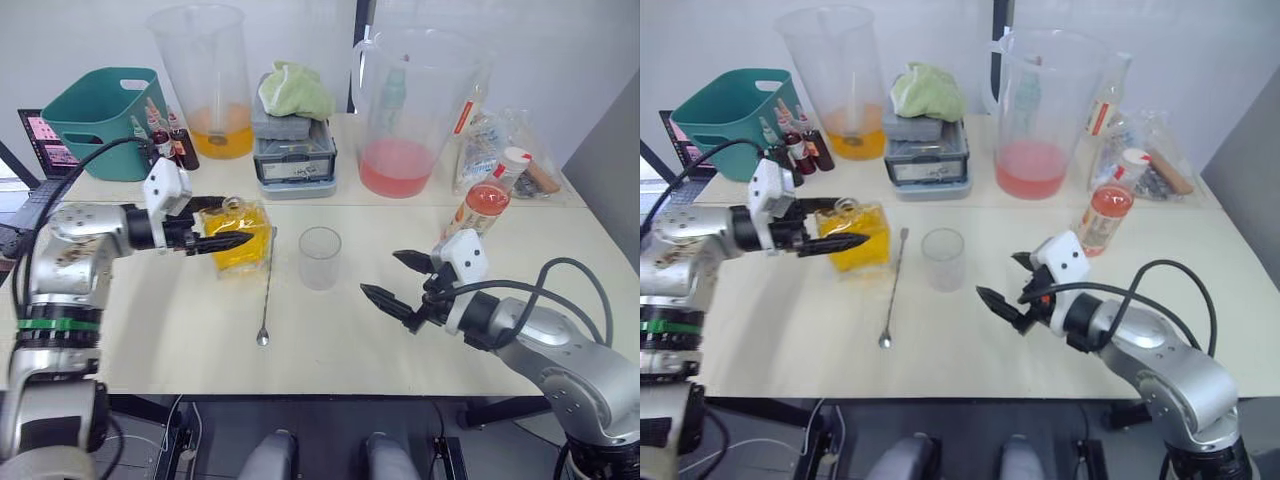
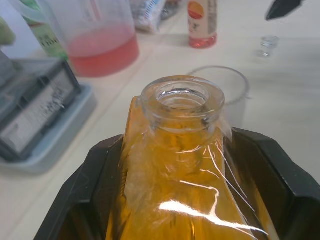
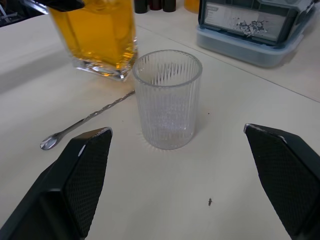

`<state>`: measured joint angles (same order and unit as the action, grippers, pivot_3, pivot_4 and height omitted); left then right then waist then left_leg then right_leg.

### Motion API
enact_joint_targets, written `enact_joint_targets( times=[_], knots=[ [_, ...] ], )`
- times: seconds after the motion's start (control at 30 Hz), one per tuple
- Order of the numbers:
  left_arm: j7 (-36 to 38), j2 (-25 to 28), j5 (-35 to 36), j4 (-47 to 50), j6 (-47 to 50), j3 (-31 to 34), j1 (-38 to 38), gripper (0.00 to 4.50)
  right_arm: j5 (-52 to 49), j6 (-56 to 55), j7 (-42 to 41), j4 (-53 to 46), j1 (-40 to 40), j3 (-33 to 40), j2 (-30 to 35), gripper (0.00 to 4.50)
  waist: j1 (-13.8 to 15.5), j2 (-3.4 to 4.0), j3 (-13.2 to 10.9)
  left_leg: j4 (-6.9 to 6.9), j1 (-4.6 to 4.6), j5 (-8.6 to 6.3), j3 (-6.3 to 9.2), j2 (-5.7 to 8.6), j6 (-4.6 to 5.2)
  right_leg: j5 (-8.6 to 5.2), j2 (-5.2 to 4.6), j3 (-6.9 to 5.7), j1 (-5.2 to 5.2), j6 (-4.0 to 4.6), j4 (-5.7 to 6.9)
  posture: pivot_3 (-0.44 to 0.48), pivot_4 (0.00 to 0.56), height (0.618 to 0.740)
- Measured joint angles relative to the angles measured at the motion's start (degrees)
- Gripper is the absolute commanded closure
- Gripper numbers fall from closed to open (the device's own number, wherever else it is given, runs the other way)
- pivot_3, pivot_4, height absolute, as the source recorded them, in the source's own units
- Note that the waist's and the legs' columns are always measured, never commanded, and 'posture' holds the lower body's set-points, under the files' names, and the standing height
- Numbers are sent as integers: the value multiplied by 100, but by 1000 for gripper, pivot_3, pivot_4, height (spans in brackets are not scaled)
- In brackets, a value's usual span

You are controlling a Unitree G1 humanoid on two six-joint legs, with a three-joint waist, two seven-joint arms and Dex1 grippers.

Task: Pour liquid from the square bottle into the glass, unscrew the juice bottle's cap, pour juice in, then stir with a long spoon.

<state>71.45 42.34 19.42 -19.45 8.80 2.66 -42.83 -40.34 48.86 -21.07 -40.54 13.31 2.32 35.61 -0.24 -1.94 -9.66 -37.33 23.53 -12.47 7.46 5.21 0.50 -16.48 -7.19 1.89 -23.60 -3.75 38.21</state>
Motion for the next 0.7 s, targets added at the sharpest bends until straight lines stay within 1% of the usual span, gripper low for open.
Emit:
enact_joint_targets(
  times=[0.13, 0.2, 0.33, 0.5, 0.7],
  knots=[
    [-252, -493, -391, -338, -711, -222, -204, 1711, 108, 32, 107, 57, 154, -213, -206, 0, -49, -1, 1, -12, 20, 1, -1, 3, -1, 4, 0, 4, -28, 2, 28, 0, 150, 740],
    [-496, -827, -726, -810, -1247, -398, -406, 1711, 222, 108, 173, 88, 226, -320, -218, 0, -53, -3, 0, -50, 37, 1, -2, 8, -2, 6, 0, 5, -56, 4, 79, 0, 150, 740],
    [-1015, -1272, -1283, -1832, -2273, -545, -823, 1711, 410, 272, 324, 172, 366, -527, -315, 0, -86, -5, -1, -59, 62, 2, -4, 8, -3, 7, 0, 6, -73, 4, 79, 0, 150, 740],
    [-1416, -1516, -1668, -2764, -3366, -619, -1242, 1711, 432, 425, 500, 172, 469, -566, -527, 0, -108, -5, -1, -59, 65, 2, -3, 10, -2, 7, 0, 6, -76, 4, 95, 0, 150, 740],
    [-1701, -1537, -2051, -3359, -4221, -658, -1431, 1711, 434, 437, 562, 133, 473, -588, -619, 0, -141, -5, -1, -59, 67, 3, -3, 14, -4, 10, -2, 5, -76, -1, 99, 0, 150, 740]
  ],
)
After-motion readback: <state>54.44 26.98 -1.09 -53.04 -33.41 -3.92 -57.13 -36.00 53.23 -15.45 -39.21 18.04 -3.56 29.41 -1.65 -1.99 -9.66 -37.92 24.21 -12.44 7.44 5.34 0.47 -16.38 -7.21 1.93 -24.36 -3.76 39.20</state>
